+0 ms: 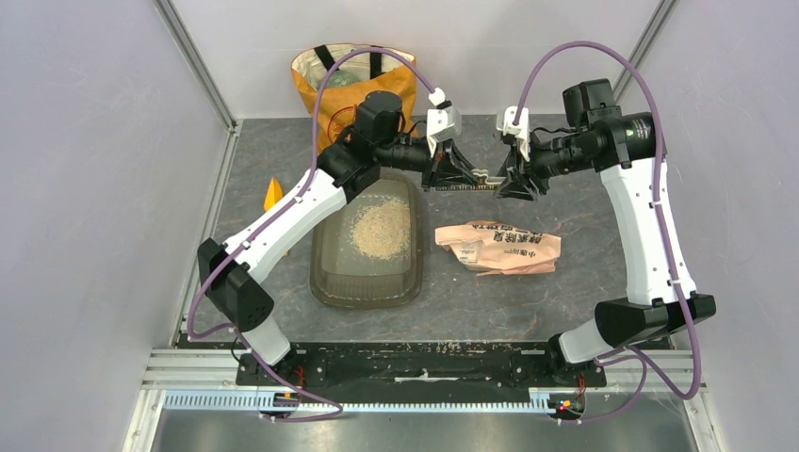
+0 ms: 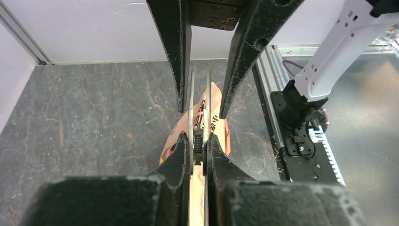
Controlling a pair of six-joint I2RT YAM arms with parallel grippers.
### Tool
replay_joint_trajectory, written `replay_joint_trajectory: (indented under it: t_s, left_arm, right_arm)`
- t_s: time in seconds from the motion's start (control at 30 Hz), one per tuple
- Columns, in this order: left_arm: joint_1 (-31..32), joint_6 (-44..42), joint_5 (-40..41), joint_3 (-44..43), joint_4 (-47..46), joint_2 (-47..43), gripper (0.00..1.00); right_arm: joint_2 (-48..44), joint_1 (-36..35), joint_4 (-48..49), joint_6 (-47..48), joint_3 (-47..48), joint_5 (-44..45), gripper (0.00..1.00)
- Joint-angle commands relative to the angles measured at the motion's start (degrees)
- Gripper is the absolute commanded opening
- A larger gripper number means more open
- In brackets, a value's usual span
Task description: Fill the litter box with clean litter
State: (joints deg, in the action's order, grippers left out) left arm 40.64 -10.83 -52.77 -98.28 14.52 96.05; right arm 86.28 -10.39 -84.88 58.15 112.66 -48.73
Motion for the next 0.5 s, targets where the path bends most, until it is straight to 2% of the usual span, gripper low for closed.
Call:
replay_joint_trajectory:
  t_s: [0.0, 0.1, 0.17, 0.37, 0.47]
  left_arm:
    - [-1.0, 4.3, 1.6, 0.6, -3.7, -0.2, 0.02]
    - [-2.6, 8.2, 1.5, 5.4, -10.2, -2.1, 0.02]
    - [-3.7, 8.5, 1.3, 7.3, -11.0, -2.3, 0.02]
    - [-7.4, 3.0, -1.6, 13.9, -11.8, -3.8, 0.02]
    - [-7.8, -3.7, -3.0, 14.7, -6.6, -4.5, 0.02]
  right_arm:
    - [0.4, -0.1, 0.2, -5.1, 2.8, 2.0, 0.52]
    - [1.8, 1.3, -1.7, -5.6, 4.5, 1.8, 0.61]
    - [1.9, 2.3, -1.9, -6.3, 4.2, 1.7, 0.69]
    - [4.6, 5.1, -5.2, -2.9, 0.2, 5.5, 0.8]
    - [6.3, 5.1, -5.8, -0.2, -3.2, 8.9, 0.82]
